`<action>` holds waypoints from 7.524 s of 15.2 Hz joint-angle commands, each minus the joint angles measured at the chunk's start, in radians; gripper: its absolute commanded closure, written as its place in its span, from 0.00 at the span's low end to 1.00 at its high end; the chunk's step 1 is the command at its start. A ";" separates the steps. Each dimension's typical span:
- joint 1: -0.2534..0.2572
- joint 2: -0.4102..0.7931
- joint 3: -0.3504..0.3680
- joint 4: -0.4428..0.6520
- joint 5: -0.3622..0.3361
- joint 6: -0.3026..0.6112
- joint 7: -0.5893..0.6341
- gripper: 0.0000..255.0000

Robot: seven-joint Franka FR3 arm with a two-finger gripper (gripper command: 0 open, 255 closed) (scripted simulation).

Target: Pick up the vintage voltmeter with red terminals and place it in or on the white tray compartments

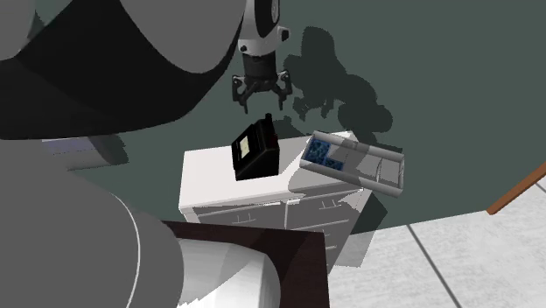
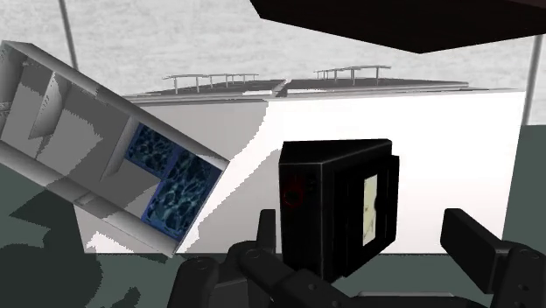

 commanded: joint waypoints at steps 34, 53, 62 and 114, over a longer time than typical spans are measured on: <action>-0.013 0.477 -0.022 0.159 0.095 0.267 -0.116 1.00; -0.009 0.331 -0.026 0.239 0.074 0.043 -0.103 1.00; -0.056 0.332 -0.069 0.339 0.073 -0.056 -0.193 1.00; -0.457 0.976 -0.200 1.118 0.234 -0.202 -0.714 1.00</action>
